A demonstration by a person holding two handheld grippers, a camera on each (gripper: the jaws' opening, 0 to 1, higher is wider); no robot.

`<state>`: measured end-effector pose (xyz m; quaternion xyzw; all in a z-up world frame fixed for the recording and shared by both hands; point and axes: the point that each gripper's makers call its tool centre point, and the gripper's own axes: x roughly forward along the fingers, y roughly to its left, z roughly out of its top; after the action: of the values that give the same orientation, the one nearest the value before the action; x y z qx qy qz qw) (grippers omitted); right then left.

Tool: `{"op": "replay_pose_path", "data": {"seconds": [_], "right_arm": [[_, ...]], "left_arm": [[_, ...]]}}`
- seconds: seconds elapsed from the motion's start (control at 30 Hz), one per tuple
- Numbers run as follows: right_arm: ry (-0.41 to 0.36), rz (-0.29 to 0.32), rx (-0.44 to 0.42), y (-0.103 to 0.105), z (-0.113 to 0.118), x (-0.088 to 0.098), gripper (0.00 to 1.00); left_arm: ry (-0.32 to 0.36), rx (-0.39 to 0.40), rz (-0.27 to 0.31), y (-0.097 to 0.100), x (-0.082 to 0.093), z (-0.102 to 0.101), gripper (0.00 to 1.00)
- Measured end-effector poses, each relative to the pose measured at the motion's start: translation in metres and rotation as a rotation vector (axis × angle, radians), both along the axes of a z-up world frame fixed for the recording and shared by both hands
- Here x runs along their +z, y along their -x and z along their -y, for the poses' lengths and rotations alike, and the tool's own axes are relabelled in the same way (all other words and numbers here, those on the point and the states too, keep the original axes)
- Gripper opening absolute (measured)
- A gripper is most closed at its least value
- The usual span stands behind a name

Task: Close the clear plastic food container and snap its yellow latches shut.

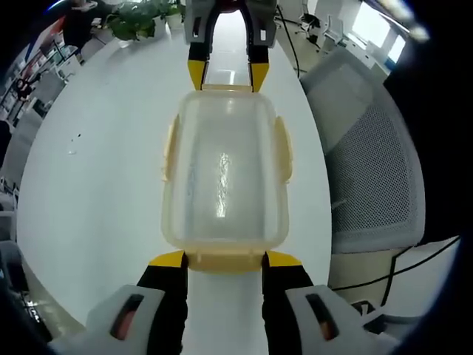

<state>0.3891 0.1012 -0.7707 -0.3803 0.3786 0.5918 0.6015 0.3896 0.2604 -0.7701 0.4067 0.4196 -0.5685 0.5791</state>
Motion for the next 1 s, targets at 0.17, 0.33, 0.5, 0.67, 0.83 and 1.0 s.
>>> {"op": "replay_pose_path", "data": {"seconds": [0.17, 0.33, 0.5, 0.67, 0.83, 1.0], "right_arm": [[0.004, -0.003, -0.004, 0.003, 0.01, -0.001, 0.38], [0.004, 0.0, -0.009, 0.006, 0.02, -0.001, 0.38], [0.009, 0.006, -0.018, 0.004, 0.032, -0.002, 0.38], [0.016, 0.007, -0.022, 0.004, 0.04, -0.003, 0.38], [0.013, 0.011, -0.022, 0.003, 0.045, -0.003, 0.38], [0.011, 0.014, -0.023, 0.0, 0.048, -0.002, 0.38]], "left_arm": [[0.007, 0.001, -0.004, 0.003, 0.0, 0.01, 0.38], [0.005, -0.005, -0.003, 0.004, -0.001, 0.02, 0.38], [0.009, -0.008, 0.003, 0.003, 0.0, 0.031, 0.38], [0.011, -0.009, 0.004, 0.002, -0.001, 0.04, 0.38], [0.009, -0.009, 0.005, 0.001, -0.002, 0.045, 0.38], [0.009, -0.011, 0.004, -0.003, -0.001, 0.048, 0.38]]}}
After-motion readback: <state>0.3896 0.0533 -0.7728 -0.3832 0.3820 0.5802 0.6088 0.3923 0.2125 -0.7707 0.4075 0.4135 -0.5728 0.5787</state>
